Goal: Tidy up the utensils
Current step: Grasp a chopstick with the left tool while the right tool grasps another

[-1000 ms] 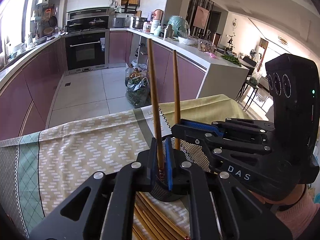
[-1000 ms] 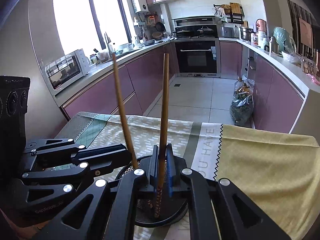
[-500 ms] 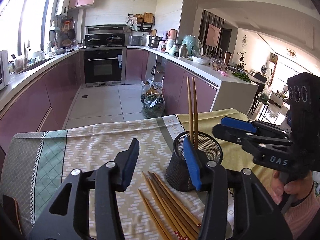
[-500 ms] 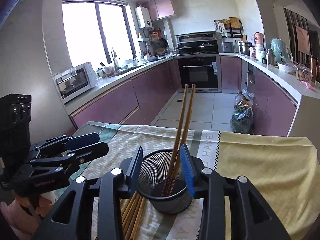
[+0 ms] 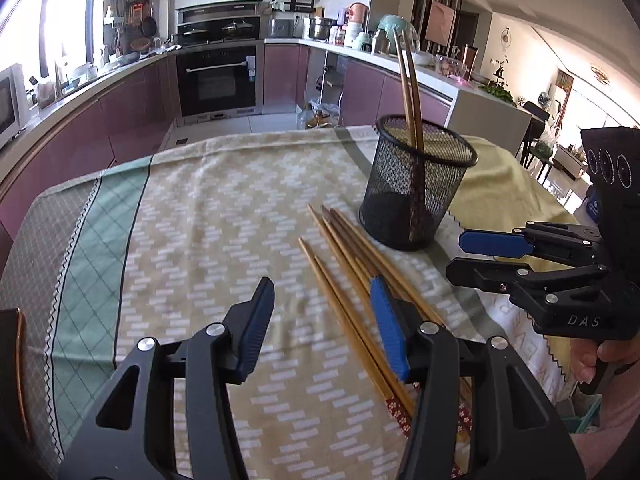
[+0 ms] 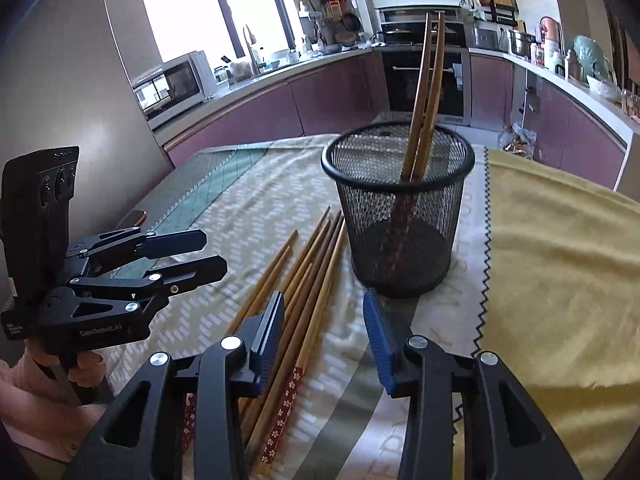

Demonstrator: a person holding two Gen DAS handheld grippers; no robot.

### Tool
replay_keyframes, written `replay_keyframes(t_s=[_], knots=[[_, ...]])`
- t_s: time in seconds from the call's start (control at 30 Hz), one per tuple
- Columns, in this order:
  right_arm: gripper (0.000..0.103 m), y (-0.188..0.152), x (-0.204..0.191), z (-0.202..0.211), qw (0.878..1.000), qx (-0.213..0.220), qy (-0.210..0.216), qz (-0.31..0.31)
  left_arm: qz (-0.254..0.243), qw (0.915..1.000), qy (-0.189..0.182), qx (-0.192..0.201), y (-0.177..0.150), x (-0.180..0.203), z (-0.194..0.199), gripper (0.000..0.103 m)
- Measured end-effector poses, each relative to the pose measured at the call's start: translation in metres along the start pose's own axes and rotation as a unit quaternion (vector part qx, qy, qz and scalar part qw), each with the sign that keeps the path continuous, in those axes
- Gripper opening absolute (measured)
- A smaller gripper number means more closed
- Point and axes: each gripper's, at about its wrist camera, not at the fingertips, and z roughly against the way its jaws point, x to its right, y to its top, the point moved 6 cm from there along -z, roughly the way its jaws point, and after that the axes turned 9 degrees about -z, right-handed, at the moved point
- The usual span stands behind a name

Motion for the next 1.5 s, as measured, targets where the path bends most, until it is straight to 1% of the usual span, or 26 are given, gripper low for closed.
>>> replay_keyframes(t_s=[0.13,0.27,0.5,0.57,0.77,0.9,1.0,1.07,1.2,1.27,1.4,1.5], knots=[[0.039,-0.014,0.002,-0.008,1.000,-0.015,-0.008,-0.007,0.009,0.9996,-0.004,-0.025,-0.019,0.001,-0.011,0.050],[0.039,-0.020,0.001,-0.010,1.000,-0.020,-0.014,-0.008,0.003,0.9992,-0.009,-0.039,-0.029,0.007,-0.017,0.050],[0.037,-0.020,0.000,-0.015,0.999,-0.023,-0.023,-0.004,-0.003,0.9987,-0.008,-0.051,-0.032,0.012,-0.023,0.050],[0.034,-0.020,0.001,-0.018,0.999,-0.026,-0.027,-0.006,-0.002,0.9987,-0.009,-0.050,-0.031,0.012,-0.023,0.050],[0.033,-0.022,0.003,-0.022,0.999,-0.030,-0.037,-0.004,-0.004,0.9985,-0.007,-0.054,-0.033,0.012,-0.024,0.050],[0.032,-0.022,0.004,-0.021,0.998,-0.032,-0.049,0.001,-0.003,0.9983,-0.010,-0.057,-0.034,0.011,-0.022,0.046],[0.032,-0.023,0.003,-0.021,0.998,-0.033,-0.055,0.008,0.009,0.9979,-0.020,-0.060,-0.034,0.008,-0.021,0.038],[0.032,-0.022,0.002,-0.023,0.997,-0.034,-0.060,0.015,0.013,0.9977,-0.019,-0.063,-0.034,0.005,-0.021,0.033],[0.031,-0.021,-0.002,-0.029,0.996,-0.034,-0.075,0.030,0.012,0.9975,-0.016,-0.068,-0.031,0.004,-0.025,0.034],[0.028,-0.019,-0.005,-0.032,0.996,-0.035,-0.079,0.037,0.011,0.9975,-0.013,-0.069,-0.029,0.003,-0.028,0.034],[0.027,-0.013,-0.006,-0.039,0.995,-0.034,-0.082,0.040,0.009,0.9974,-0.006,-0.071,-0.025,0.002,-0.033,0.033],[0.023,-0.009,-0.006,-0.043,0.995,-0.034,-0.080,0.038,0.005,0.9973,-0.002,-0.073,-0.022,0.004,-0.036,0.032]])
